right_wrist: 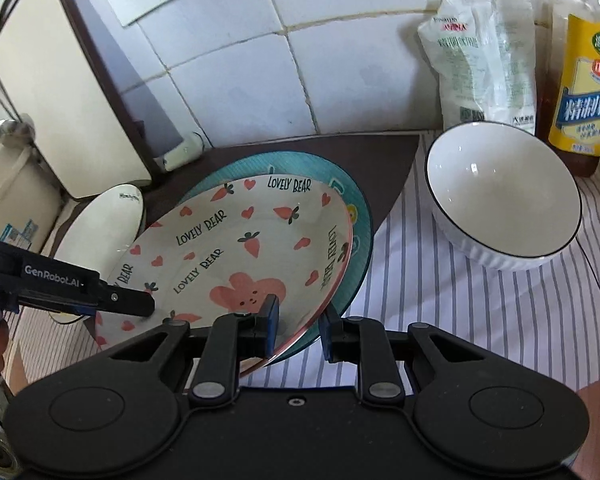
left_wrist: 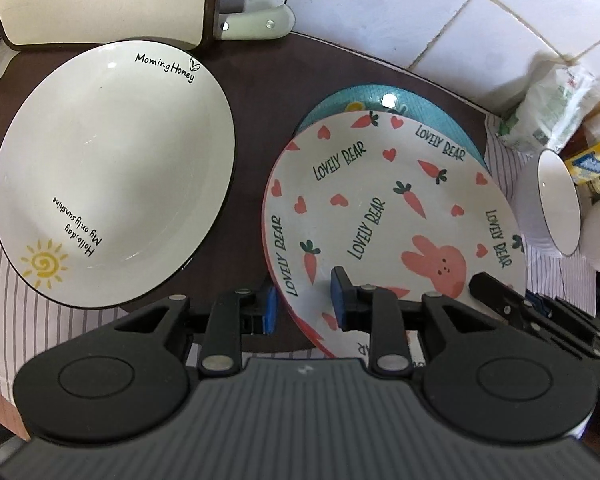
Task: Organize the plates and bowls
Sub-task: 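Lower the bunny bowl onto the blue plate and open the left gripper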
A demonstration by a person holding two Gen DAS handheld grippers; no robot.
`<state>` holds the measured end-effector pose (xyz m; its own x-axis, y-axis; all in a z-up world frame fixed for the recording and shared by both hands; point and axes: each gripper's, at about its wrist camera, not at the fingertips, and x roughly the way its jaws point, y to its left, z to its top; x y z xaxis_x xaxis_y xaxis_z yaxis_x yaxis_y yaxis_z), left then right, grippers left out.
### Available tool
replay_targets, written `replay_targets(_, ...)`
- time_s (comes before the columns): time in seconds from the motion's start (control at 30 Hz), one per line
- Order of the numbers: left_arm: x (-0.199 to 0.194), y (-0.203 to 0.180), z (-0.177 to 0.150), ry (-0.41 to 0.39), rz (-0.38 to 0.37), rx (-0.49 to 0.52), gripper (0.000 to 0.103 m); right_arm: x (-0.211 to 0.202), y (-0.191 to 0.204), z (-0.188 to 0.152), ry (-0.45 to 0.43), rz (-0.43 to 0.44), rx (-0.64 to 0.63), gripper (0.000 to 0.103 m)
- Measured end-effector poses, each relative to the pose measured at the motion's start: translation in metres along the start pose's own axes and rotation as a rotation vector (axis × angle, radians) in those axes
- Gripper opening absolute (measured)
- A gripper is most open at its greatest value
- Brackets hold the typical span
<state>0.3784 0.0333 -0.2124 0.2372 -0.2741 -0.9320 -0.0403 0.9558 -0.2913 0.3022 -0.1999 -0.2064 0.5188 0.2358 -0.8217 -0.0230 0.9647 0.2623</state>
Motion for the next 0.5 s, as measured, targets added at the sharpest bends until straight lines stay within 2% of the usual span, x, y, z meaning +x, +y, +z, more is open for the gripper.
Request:
replay_targets(0.13, -0.003, -0.005, 0.002, 0.011, -0.006, -0.012, 0.025, -0.002, 0.009, 0.005, 0.001, -0.051, -0.033, 0.026)
replay_targets(0.23, 0.000, -0.004, -0.004, 0.009, -0.014, -0.018, 0.025, 0.004, 0.018, 0.009, 0.036, -0.113, -0.069, 0.032)
replay_targets(0.5, 0.004, -0.001, -0.008, 0.011, -0.031, -0.012, 0.022, 0.010, 0.030, -0.002, 0.027, -0.219, -0.139, 0.041)
